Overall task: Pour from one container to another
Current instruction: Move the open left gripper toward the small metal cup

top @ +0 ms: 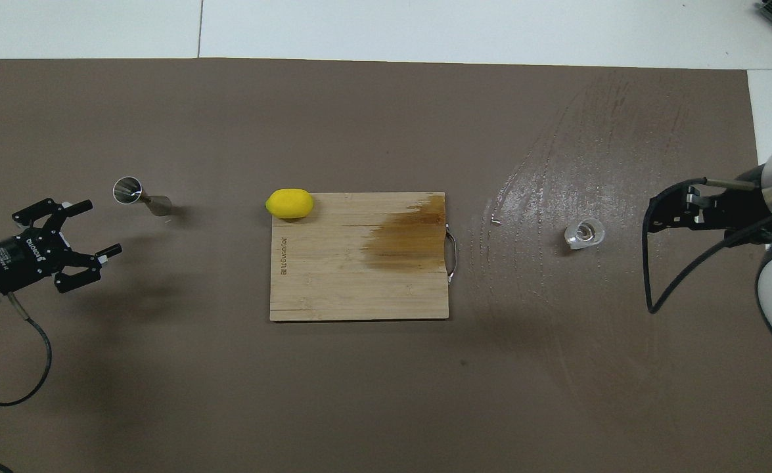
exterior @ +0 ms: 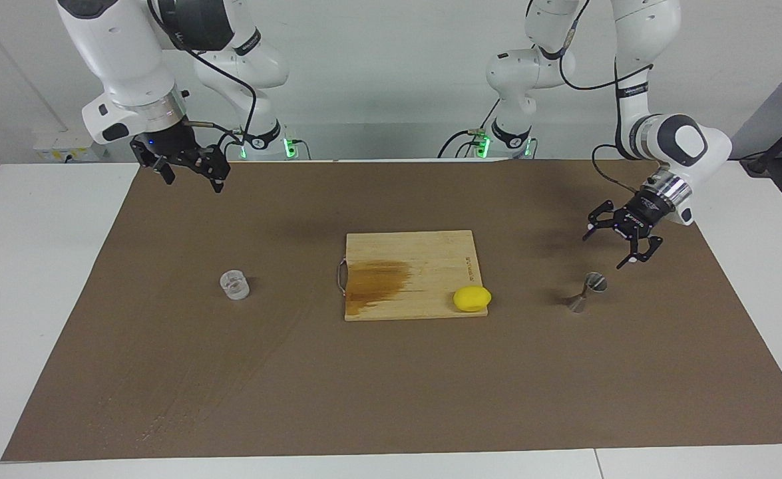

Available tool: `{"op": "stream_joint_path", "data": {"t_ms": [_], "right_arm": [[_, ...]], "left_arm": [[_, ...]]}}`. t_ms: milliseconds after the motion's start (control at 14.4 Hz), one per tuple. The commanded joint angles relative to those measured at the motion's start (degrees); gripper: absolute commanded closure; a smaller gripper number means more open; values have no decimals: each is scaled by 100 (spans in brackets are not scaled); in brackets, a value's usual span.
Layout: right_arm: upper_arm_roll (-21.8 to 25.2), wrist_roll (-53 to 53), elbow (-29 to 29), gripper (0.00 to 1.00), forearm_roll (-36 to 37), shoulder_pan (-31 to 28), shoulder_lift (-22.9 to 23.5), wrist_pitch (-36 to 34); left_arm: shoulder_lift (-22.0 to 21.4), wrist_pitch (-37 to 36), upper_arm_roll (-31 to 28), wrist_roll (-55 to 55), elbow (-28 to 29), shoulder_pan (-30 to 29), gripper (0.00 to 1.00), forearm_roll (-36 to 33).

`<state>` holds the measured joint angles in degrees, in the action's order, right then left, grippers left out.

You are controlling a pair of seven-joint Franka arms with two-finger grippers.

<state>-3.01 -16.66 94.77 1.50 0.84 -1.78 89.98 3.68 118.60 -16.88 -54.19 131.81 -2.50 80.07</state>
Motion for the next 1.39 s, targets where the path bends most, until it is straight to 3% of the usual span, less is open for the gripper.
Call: {"op": "stream_joint_path", "data": {"t_ms": [0, 208, 693, 1317], "right_arm": [[-33, 101, 129, 0, -71, -84, -129, -15], [-33, 101, 129, 0, -71, -84, -129, -15], [-33, 101, 129, 0, -71, -84, -129, -15], [-33, 101, 129, 0, -71, -84, -129, -15]], "left_arm": [[-26, 346, 53, -268, 135, 92, 0, 719], [150, 584, 53, -224, 56, 338, 0, 1378], [616, 620, 53, -110, -339, 452, 1, 1547], [695, 699, 53, 137, -340, 699, 5, 2004]]}}
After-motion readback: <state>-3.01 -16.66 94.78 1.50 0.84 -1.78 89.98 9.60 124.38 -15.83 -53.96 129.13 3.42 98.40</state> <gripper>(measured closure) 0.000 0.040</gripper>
